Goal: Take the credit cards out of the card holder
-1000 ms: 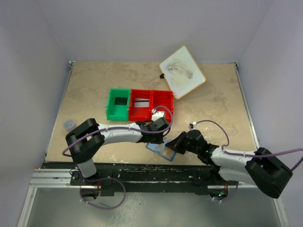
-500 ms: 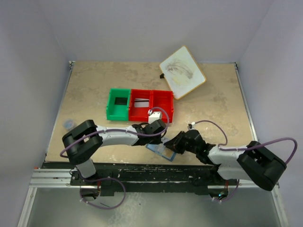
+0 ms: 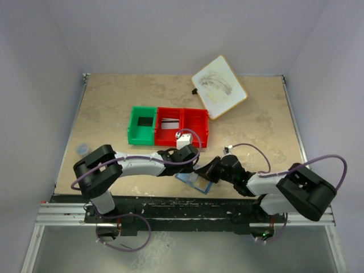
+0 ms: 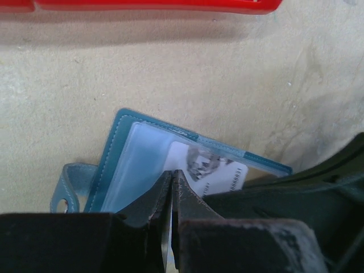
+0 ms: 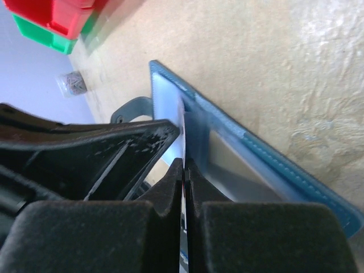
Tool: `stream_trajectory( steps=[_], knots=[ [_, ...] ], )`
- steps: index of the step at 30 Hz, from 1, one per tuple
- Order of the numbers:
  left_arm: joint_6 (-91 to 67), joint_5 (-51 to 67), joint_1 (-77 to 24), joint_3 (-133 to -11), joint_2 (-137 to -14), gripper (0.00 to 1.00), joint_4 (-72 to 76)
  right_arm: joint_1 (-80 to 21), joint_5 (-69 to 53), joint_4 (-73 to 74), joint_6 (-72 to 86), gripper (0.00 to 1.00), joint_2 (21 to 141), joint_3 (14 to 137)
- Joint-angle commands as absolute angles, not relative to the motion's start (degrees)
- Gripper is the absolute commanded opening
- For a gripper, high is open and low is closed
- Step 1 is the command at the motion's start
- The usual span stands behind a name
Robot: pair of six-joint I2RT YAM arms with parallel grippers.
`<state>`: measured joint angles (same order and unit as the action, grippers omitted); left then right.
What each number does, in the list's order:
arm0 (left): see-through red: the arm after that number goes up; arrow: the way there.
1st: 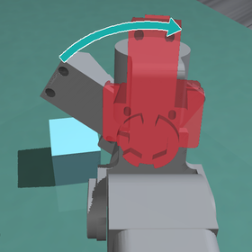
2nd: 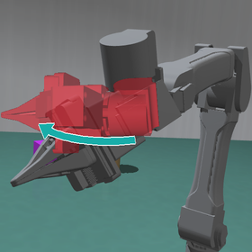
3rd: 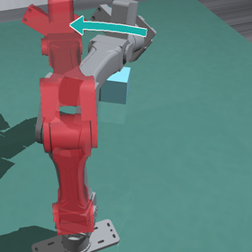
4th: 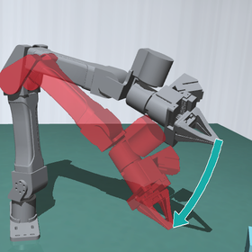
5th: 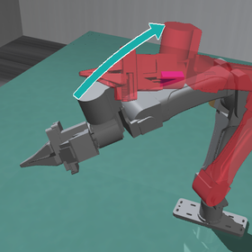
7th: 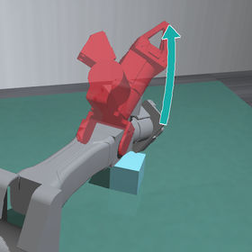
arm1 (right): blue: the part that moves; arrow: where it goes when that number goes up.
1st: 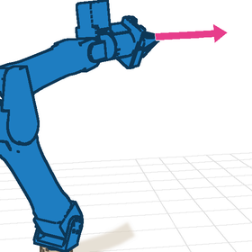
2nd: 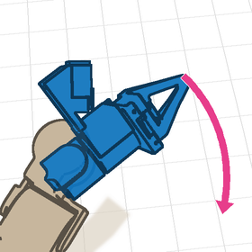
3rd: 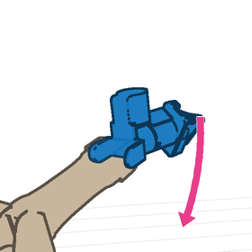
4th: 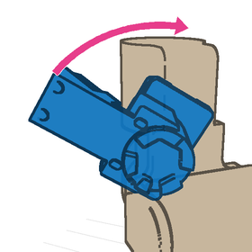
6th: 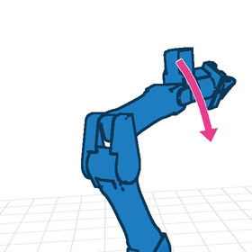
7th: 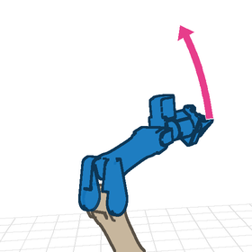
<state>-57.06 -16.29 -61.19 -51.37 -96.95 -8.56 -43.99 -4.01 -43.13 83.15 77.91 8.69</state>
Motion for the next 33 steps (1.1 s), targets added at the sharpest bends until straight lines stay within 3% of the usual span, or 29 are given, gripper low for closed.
stream_trajectory(
  steps=[1, 10, 19, 22, 26, 33],
  knots=[
    [-57.21, -18.37, -61.44, -50.09, -98.17, 0.00, -14.56, -44.12, -1.78, -36.86, 82.40, 0.00, 70.45, 10.74],
    [-56.70, -20.82, -61.35, -52.11, -97.11, 0.00, -15.88, -44.03, -3.50, -20.46, 80.77, 0.00, 51.70, 7.38],
    [-54.58, -26.78, -61.27, -52.60, -86.44, 0.02, -18.63, -43.95, 10.27, 4.67, 68.47, 0.00, 40.22, 20.95],
    [-53.07, -31.45, -60.79, -52.49, -80.20, 0.24, -20.39, -43.95, 14.29, 2.47, 59.09, 0.00, 41.81, 26.72],
    [-51.90, -35.90, -56.69, -50.66, -71.82, 0.43, -22.93, -43.95, 16.25, -5.36, 41.92, 0.00, 49.19, 37.33],
    [-54.49, -41.62, -50.06, -44.02, -61.75, 0.58, -29.20, -46.16, 13.97, -5.97, 13.98, 0.00, 76.88, 62.86]
  ],
)
